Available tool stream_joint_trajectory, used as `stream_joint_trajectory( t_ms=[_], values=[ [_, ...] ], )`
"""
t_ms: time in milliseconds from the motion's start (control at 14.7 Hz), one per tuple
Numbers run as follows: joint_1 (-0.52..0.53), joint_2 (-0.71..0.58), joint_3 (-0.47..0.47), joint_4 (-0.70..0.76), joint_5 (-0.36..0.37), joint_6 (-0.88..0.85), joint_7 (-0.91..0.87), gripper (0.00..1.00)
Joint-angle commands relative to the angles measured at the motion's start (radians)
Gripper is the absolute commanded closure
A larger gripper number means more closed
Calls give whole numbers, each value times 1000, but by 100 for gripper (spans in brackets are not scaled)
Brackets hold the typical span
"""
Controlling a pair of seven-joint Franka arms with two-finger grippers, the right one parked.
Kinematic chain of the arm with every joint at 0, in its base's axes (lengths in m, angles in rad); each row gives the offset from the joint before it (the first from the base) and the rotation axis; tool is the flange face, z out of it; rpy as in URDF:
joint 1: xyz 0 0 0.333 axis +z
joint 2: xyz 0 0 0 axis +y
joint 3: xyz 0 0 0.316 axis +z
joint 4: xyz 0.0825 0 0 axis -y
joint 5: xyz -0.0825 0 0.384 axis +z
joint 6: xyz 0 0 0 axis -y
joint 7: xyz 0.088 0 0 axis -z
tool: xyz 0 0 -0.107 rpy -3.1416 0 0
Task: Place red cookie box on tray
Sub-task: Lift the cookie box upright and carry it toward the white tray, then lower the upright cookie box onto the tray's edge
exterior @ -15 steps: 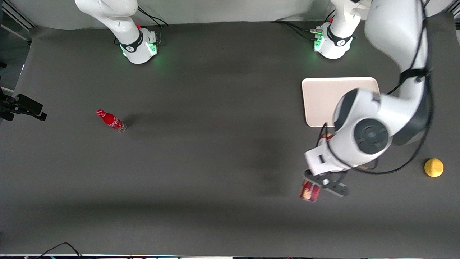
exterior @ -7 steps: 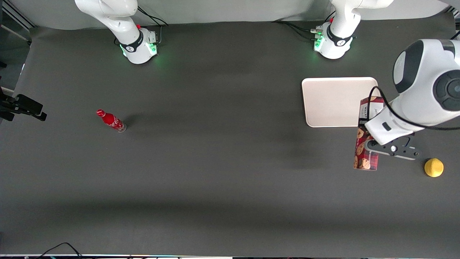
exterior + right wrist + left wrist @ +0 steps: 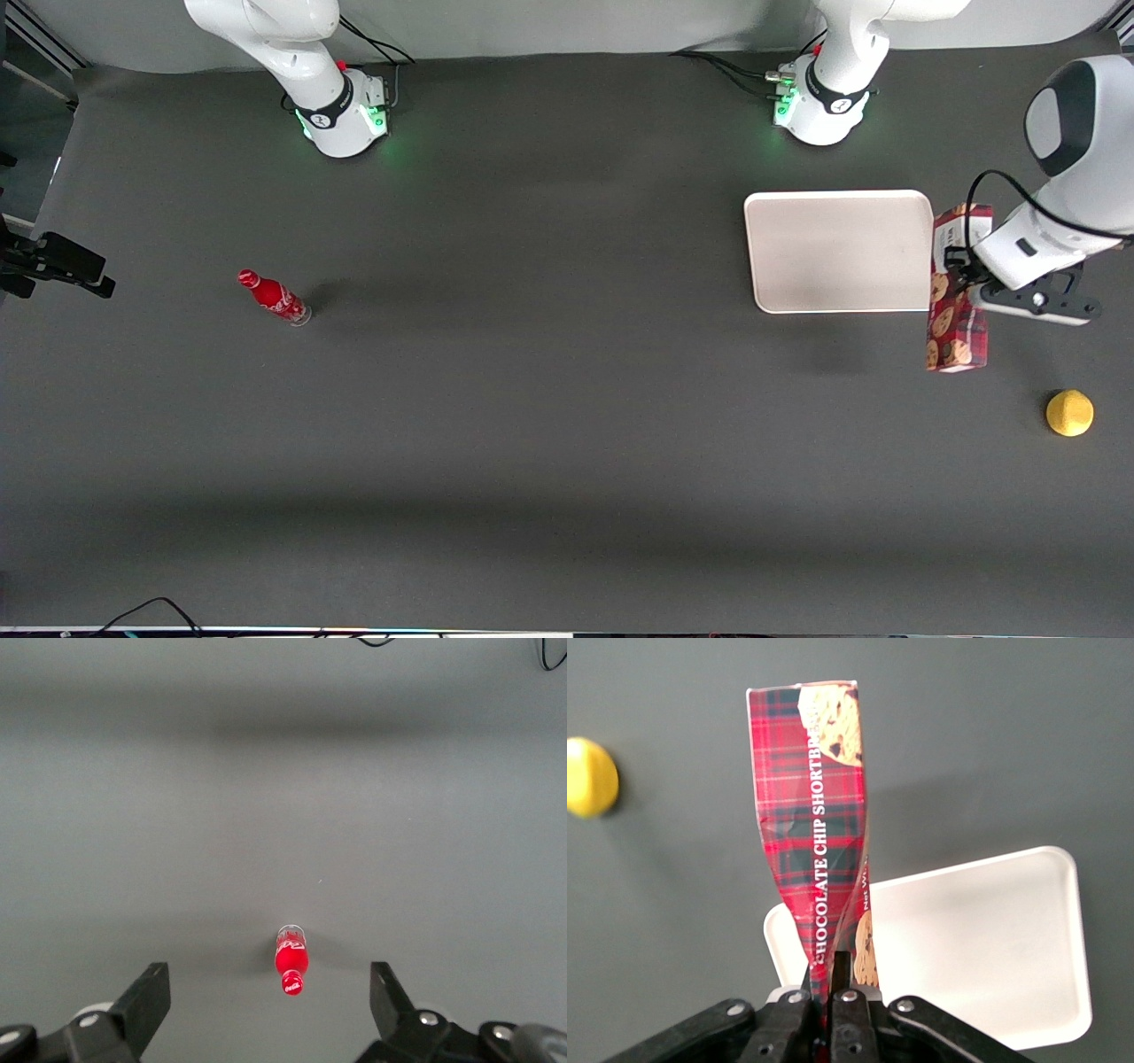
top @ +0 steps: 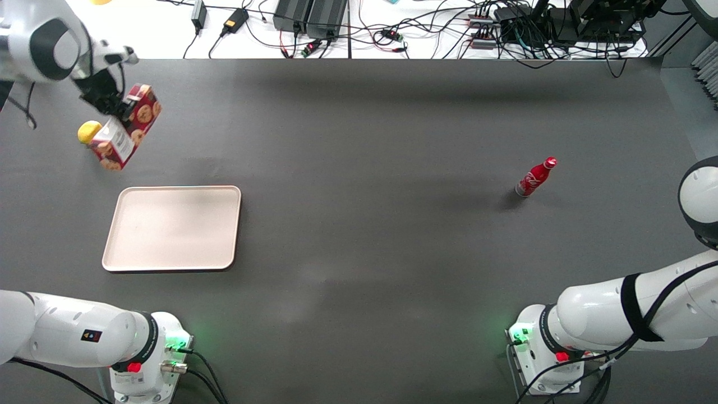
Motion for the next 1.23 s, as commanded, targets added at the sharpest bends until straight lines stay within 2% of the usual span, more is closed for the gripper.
stream_joint_trajectory(
  t_ms=[0, 273, 409, 545, 750, 886, 1159],
  values=[
    [31, -133, 79, -232, 12, 140, 81, 100],
    [104, -191, 104, -427, 21, 267, 98, 100],
    [134, -208, 109, -538, 39, 397, 105, 100],
    [164, -207, 110, -596, 49, 453, 106, 100],
    [207, -205, 119, -655, 50, 531, 150, 100],
    [212, -182, 210, -687, 50, 609, 239, 100],
    [212, -125, 225, -693, 50, 686, 248, 100]
  ],
)
